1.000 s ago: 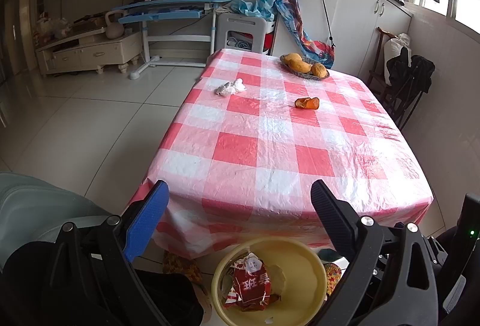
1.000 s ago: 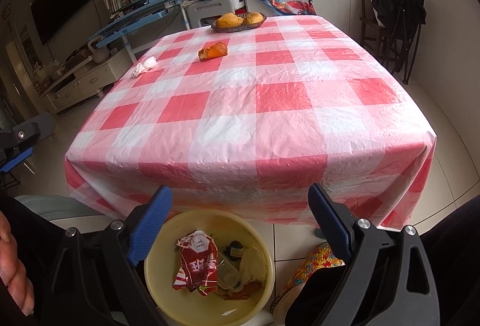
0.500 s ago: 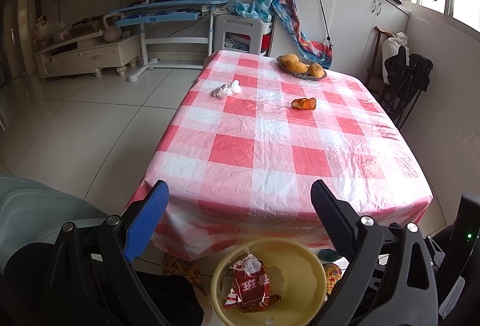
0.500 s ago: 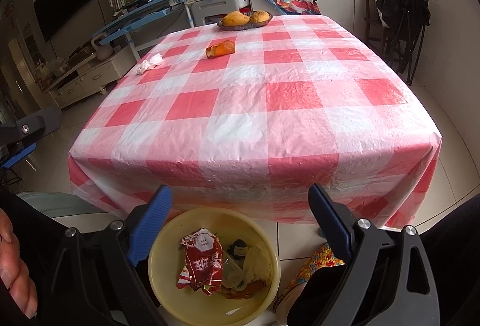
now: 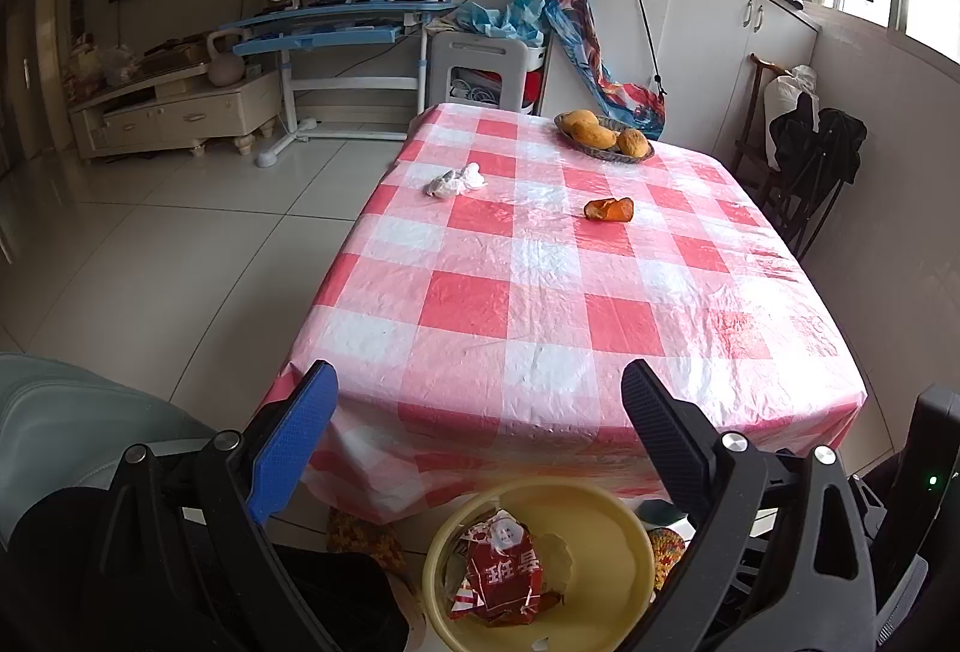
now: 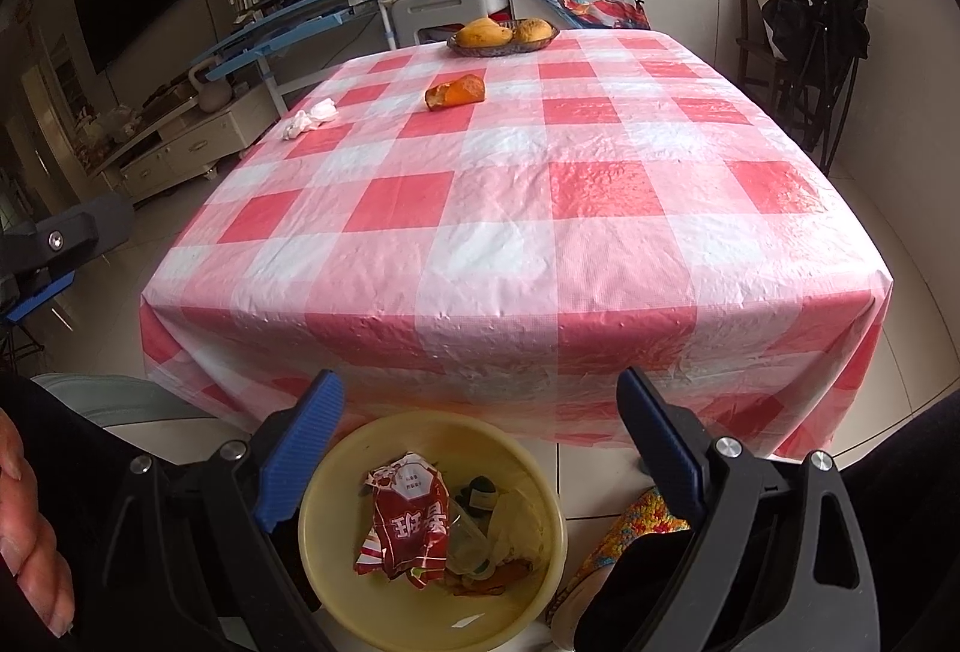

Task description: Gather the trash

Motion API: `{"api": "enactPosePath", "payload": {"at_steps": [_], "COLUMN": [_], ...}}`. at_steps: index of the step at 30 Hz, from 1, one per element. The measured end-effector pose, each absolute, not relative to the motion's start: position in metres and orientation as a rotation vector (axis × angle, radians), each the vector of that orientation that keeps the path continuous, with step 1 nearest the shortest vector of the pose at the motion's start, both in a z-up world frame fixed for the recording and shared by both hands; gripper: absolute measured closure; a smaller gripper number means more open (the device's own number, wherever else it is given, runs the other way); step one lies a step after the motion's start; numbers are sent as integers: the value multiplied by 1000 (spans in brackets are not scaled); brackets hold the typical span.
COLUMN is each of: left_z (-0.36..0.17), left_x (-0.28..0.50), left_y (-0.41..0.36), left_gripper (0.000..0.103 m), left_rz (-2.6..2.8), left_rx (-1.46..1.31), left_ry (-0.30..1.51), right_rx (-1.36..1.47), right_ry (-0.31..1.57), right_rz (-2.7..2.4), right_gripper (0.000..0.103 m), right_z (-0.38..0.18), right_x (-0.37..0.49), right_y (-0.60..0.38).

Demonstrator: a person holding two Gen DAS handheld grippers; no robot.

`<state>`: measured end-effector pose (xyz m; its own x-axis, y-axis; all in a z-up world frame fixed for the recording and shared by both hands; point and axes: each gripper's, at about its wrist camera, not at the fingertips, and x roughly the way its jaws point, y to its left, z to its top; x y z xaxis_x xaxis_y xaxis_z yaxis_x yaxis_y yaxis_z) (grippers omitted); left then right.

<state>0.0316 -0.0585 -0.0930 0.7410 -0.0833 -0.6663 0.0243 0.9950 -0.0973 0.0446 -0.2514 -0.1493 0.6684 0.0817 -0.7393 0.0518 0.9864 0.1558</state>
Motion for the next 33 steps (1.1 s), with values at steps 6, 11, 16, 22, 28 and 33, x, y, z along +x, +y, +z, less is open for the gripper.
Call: {"api": "enactPosePath", "payload": {"at_steps": [6, 11, 16, 22, 28, 33], "left_z": [-93, -93, -93, -92, -91, -91], "left_x": [31, 31, 31, 31, 32, 32], "left_y": [-59, -59, -59, -59, -59, -59], "left_gripper": [11, 11, 11, 11, 11, 11], "left_rz": [-60, -59, -62, -61, -60, -59], "left_rx": [-81, -83, -80, -81, -86, -84], "left_ry": [732, 732, 733, 731, 730, 730], "right_rx": [169, 165, 166, 157, 155, 152], "right_ry": [840, 841, 842, 843, 845, 846], "right_rz": [18, 21, 26, 36, 35, 43], "right_gripper": [14, 14, 14, 14, 14, 14], "right_z": [-149, -149, -149, -150, -150, -150], "right_x": [45, 45, 46, 46, 46, 46], "right_y": [-251, -249, -246, -240, -237, -234]}}
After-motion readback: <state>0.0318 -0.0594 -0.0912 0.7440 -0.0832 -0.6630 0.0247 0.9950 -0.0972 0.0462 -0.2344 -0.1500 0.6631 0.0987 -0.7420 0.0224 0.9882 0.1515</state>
